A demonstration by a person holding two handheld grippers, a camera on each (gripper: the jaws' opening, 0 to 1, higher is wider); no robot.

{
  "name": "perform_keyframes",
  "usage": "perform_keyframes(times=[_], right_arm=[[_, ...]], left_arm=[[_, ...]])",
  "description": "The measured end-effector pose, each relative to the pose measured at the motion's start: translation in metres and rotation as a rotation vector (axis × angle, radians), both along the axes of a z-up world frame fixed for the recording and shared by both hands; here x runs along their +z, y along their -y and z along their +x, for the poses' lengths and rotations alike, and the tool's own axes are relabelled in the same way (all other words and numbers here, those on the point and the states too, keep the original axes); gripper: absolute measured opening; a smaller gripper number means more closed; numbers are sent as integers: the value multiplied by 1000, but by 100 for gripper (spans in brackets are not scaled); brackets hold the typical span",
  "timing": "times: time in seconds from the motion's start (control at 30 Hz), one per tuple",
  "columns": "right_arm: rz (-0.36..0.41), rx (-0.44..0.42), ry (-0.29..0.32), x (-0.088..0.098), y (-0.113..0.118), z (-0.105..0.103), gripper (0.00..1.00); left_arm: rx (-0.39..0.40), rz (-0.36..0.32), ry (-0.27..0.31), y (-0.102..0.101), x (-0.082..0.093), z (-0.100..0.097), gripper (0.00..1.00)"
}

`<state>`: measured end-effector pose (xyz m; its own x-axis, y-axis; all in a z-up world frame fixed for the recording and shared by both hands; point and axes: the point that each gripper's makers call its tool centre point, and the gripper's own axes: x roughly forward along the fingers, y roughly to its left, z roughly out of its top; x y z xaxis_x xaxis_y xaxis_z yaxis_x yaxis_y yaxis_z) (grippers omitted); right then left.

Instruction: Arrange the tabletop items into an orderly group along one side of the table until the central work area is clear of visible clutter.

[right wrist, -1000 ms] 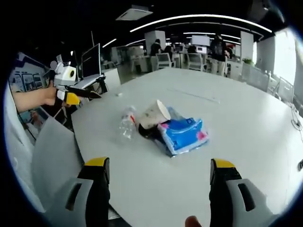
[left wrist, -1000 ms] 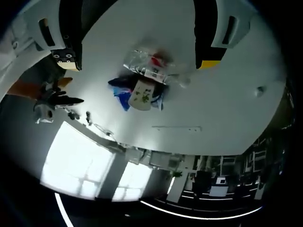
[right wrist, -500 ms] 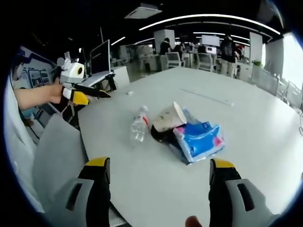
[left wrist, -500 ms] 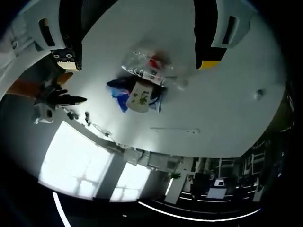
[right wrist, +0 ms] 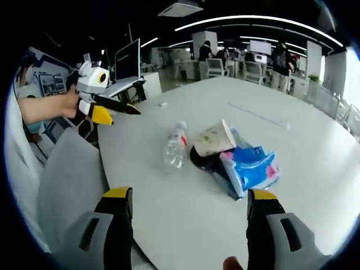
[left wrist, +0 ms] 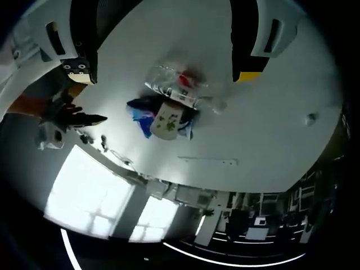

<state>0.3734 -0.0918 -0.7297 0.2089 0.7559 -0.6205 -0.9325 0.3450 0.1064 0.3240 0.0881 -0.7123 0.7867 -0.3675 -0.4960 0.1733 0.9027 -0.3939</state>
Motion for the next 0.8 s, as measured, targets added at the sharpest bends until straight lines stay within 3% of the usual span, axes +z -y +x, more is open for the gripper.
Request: perform_keyframes(times=[0.33,0.8], right_arm=[[-15,65,-18,-8,-21,-18,81],[-16,95,-35,-12,-41,-25,80]], left_arm=[[12,-21,-19,1,-8,-3,96],[25,-45,-28,-2,-13,-7,96]])
